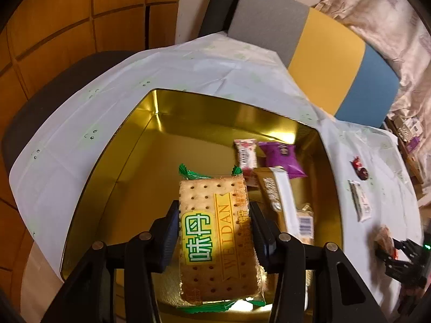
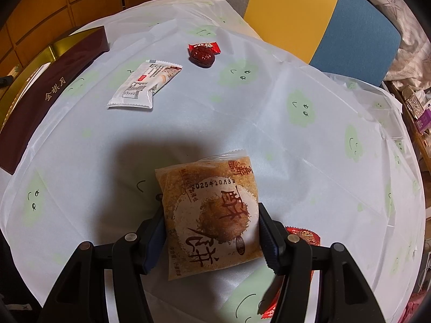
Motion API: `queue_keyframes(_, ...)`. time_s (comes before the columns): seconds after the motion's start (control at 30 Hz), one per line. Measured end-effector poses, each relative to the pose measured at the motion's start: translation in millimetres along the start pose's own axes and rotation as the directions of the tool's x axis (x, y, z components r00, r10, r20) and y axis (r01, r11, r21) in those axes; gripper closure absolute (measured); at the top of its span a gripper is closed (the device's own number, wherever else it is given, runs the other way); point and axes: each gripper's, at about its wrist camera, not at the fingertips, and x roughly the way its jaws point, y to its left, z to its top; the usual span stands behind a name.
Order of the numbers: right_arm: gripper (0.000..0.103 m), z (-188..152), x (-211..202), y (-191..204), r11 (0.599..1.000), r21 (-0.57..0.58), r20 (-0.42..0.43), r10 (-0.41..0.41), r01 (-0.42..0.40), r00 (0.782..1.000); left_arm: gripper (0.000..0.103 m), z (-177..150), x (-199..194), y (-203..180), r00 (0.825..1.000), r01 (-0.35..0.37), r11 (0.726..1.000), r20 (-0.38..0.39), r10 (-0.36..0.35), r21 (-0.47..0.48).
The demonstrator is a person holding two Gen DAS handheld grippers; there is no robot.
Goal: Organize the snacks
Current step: 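Carry the cracker pack into the gold tin and open the left tool, then withdraw the left tool from the tin back over the table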
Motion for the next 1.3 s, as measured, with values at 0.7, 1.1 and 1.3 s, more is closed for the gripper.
queue_keyframes(0.7, 0.041, -0.3, 0.6, -2.4, 1.0, 0.003, 0.001, 0.01, -0.01, 1.0, 0.046, 64.4, 57.0, -7.0, 0.991, -0.133, 0.99, -0.001, 0.133, 0.054)
queue_keyframes(1.1, 0.041, -0.1, 1.2, -4.5, 1.0, 0.0, 0.001, 0.011, -0.011, 1.0, 0.045, 34.4, 6.0, -53.8, 0.993, -0.042, 0.986, 0.118, 0.023, 0.162)
queue_keyframes(1.3, 0.041, -0.1, 1.3, -4.0, 1.0, -0.001, 0.003, 0.006, -0.006, 1.0, 0.045, -2.6, -26.6, -85.4, 0.986, 0.021, 0.968, 0.156, -0.061, 0.252)
